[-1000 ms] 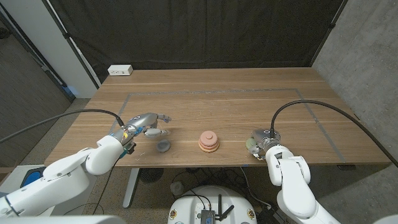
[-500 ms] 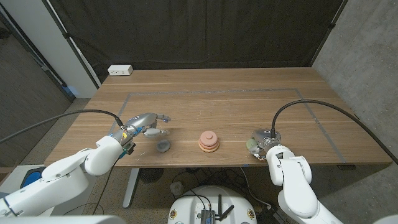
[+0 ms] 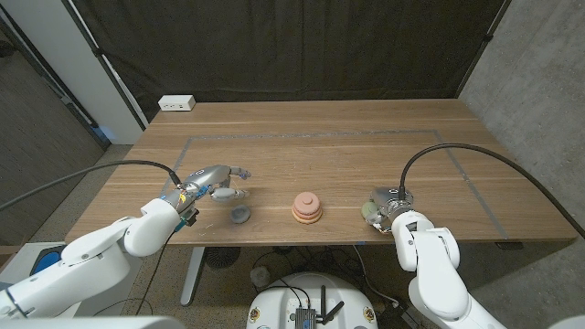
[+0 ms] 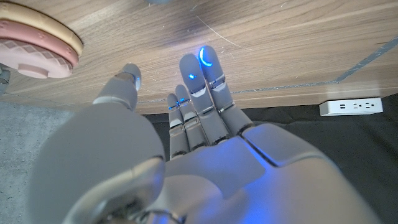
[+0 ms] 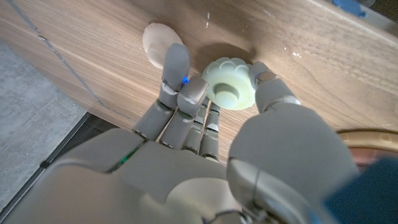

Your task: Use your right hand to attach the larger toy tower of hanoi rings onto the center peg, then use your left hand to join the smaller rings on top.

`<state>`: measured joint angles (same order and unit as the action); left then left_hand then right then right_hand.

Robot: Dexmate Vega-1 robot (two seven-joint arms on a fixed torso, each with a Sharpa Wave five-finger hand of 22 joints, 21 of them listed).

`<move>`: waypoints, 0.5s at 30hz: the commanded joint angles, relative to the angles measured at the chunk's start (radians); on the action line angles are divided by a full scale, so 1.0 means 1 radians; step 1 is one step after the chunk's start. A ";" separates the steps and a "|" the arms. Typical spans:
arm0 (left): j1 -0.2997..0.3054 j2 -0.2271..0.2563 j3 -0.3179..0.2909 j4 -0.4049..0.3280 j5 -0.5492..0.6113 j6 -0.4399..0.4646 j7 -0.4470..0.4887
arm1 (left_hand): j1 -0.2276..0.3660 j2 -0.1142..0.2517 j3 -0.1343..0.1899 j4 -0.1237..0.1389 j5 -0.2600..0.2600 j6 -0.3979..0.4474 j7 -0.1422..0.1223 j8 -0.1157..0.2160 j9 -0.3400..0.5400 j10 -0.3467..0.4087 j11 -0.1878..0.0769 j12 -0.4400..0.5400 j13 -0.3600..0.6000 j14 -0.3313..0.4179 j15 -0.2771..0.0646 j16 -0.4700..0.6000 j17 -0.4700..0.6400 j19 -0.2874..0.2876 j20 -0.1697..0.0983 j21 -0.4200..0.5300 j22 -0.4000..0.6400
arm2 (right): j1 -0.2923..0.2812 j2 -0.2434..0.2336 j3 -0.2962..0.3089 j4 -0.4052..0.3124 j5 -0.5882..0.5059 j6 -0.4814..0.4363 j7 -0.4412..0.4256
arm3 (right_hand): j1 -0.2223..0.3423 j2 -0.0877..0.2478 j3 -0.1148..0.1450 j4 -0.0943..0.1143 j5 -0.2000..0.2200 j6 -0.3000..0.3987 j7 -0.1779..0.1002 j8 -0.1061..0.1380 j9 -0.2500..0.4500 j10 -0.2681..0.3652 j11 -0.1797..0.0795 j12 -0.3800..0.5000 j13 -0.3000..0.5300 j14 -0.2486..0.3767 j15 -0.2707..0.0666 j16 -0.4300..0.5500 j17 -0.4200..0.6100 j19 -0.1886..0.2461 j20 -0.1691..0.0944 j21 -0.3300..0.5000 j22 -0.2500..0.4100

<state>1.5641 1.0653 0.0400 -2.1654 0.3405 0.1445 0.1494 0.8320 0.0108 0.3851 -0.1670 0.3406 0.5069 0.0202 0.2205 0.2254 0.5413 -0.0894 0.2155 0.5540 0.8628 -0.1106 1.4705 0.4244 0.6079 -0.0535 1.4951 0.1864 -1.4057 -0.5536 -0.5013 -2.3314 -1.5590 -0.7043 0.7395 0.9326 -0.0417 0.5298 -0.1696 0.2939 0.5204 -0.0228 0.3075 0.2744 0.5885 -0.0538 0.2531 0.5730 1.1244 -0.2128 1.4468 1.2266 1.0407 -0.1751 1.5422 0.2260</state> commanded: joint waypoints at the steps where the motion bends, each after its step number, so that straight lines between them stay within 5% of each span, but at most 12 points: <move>1: -0.005 -0.003 0.001 0.007 0.000 -0.010 0.001 | -0.010 -0.001 0.006 0.003 0.004 0.007 0.001 0.000 0.006 0.010 -0.005 0.003 0.005 0.012 -0.108 -0.004 0.006 0.008 -0.120 0.002 0.002 | 0.003 0.015 0.010 -0.025 -0.027 0.015 0.027 | 0.037 0.036 0.012 0.003 0.010 0.019 -0.004 0.005 0.002 0.049 -0.032 0.002 0.006 0.011 -0.005 0.012 0.003 0.012 -0.045 0.002 0.003; 15: 0.006 -0.009 -0.014 0.011 -0.002 -0.017 0.004 | -0.012 -0.002 0.010 0.003 0.005 0.009 0.001 -0.001 0.007 0.014 -0.007 0.002 0.006 0.013 -0.108 -0.004 0.006 0.008 -0.121 0.003 0.002 | -0.003 0.040 0.026 -0.073 -0.063 0.065 0.066 | 0.037 0.038 0.015 0.005 0.015 0.023 -0.003 0.006 0.001 0.052 -0.031 -0.002 0.009 0.012 -0.005 0.017 0.003 0.015 -0.045 0.000 0.004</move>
<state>1.5612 1.0602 0.0385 -2.1566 0.3407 0.1321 0.1496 0.8320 0.0108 0.3893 -0.1628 0.3406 0.5068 0.0201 0.2205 0.2304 0.5466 -0.0948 0.2155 0.5562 0.8627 -0.1107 1.4705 0.4263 0.6079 -0.0535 1.4951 0.1864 -1.4036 -0.5307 -0.4889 -2.3719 -1.6022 -0.6733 0.7800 0.9326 -0.0417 0.5298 -0.1695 0.3028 0.5255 -0.0178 0.3075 0.2712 0.5924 -0.0501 0.2464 0.5799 1.1243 -0.2127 1.4548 1.2266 1.0478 -0.1751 1.5421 0.2259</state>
